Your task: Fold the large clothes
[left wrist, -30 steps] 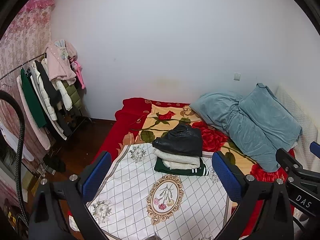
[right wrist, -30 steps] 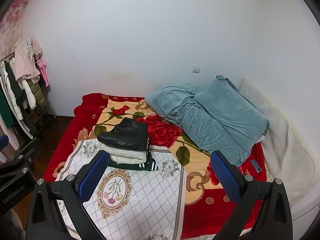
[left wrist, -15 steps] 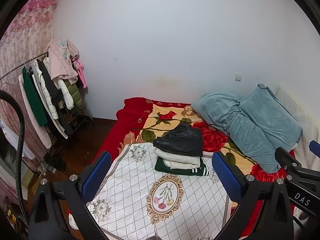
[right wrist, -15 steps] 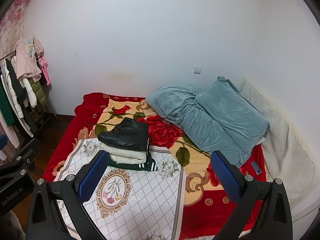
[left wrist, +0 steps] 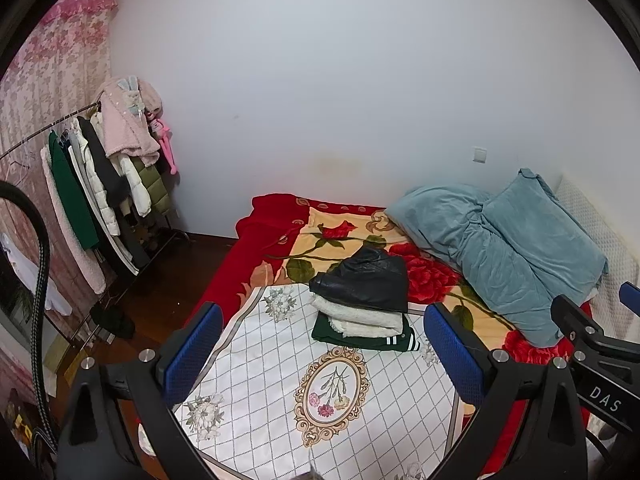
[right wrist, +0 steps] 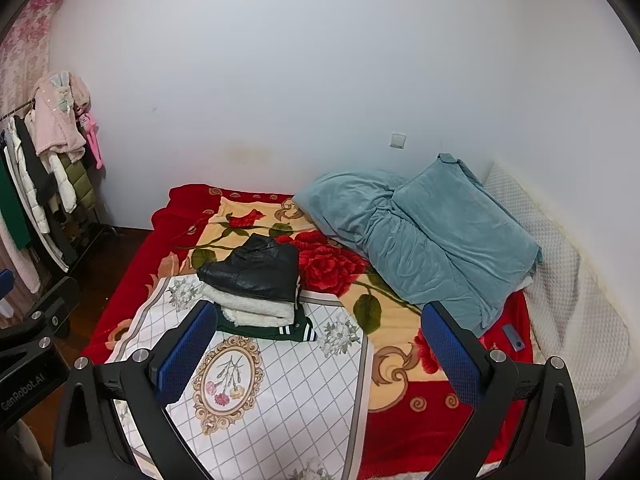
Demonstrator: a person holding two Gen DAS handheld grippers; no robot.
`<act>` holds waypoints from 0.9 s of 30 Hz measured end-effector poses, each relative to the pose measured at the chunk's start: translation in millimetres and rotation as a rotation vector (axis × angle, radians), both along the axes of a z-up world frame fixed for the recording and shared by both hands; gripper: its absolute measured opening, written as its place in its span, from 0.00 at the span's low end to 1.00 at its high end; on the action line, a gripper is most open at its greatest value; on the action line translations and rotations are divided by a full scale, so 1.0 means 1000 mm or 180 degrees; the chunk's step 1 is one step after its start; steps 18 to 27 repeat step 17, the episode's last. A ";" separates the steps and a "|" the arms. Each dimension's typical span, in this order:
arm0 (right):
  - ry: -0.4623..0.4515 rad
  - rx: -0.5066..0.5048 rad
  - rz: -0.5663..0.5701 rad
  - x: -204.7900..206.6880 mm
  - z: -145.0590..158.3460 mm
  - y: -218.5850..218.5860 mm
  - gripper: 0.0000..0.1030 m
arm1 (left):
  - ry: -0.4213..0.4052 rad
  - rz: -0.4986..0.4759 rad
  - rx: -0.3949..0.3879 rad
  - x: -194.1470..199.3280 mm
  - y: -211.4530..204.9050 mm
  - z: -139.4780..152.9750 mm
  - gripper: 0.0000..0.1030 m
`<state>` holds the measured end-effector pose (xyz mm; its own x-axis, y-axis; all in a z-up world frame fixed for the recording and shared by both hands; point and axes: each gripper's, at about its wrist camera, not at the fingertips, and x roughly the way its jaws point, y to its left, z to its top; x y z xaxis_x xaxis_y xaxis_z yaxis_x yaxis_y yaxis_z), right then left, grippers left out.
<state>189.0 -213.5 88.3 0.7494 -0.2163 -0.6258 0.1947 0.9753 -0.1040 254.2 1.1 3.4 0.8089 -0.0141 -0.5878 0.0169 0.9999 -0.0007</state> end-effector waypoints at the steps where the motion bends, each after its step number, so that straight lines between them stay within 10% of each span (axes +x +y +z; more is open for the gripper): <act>1: 0.0000 0.0006 -0.0003 0.000 0.000 0.001 1.00 | 0.0001 -0.0004 0.0001 0.001 0.000 0.000 0.99; 27: -0.0001 0.0004 0.0033 0.001 0.000 0.001 1.00 | 0.0031 0.0086 -0.0029 -0.006 0.010 -0.003 0.99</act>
